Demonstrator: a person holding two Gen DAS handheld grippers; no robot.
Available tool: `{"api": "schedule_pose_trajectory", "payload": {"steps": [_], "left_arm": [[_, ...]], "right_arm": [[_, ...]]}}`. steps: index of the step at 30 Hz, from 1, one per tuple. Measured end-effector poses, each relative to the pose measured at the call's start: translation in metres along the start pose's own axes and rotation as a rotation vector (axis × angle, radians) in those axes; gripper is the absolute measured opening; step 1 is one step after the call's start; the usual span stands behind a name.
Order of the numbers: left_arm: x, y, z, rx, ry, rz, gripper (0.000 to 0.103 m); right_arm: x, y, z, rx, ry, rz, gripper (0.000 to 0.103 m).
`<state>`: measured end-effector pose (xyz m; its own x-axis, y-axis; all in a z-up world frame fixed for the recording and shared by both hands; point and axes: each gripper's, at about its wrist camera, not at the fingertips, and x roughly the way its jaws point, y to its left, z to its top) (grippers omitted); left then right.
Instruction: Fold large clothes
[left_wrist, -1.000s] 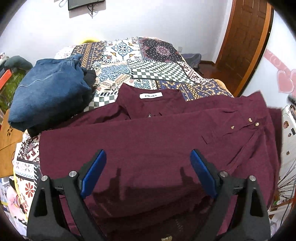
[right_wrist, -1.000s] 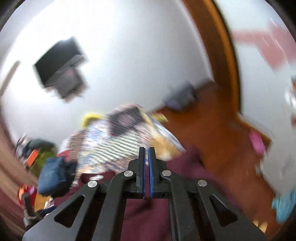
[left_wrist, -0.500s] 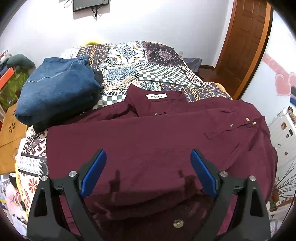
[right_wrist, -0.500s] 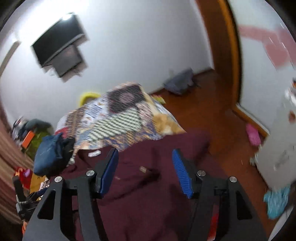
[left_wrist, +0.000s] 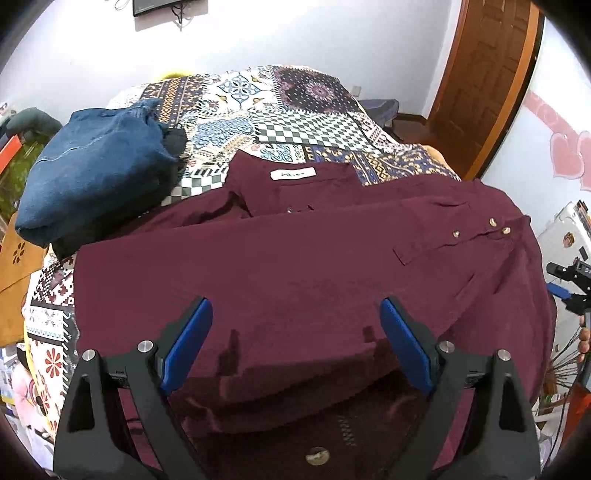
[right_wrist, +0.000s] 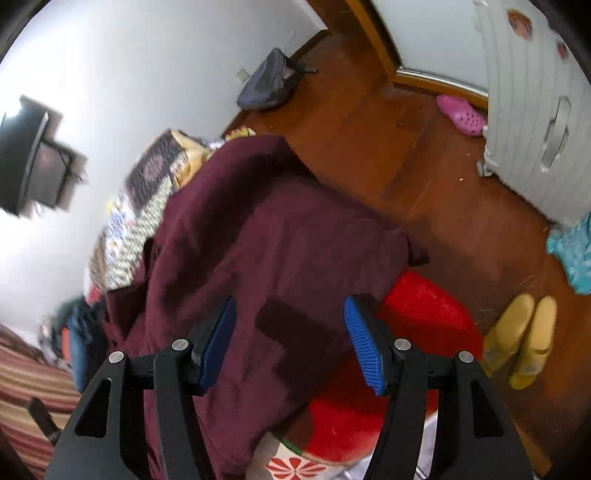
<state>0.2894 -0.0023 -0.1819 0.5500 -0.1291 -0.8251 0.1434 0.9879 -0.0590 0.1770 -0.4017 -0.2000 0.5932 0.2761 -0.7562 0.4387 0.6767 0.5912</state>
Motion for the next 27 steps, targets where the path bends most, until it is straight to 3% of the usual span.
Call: {"api": "schedule_pose_trajectory", "payload": {"steps": [10,16,19,21,23,27], "left_arm": [[0.005,-0.006,0.000,0.004,0.012,0.012,0.092],[0.012,-0.008,-0.002,-0.005,0.034,0.005,0.092],[0.010,-0.009,-0.004,0.002,0.024,0.013,0.092],[0.008,-0.008,-0.005,-0.001,0.016,0.022,0.092],[0.006,-0.005,-0.004,-0.013,0.011,0.019,0.092],[0.000,0.003,-0.005,-0.032,-0.007,0.015,0.092]], "right_arm": [[-0.014,-0.008,-0.019,0.010,0.013,0.001,0.057],[0.012,-0.012,0.002,0.019,-0.025,0.021,0.059],[0.034,-0.017,0.017,0.072,-0.029,-0.004,0.039],[0.042,-0.018,0.024,0.085,-0.030,-0.032,0.019],[0.039,-0.011,0.029,0.092,-0.050,-0.041,0.010],[0.002,0.034,0.027,-0.015,-0.153,0.012,0.006]]}}
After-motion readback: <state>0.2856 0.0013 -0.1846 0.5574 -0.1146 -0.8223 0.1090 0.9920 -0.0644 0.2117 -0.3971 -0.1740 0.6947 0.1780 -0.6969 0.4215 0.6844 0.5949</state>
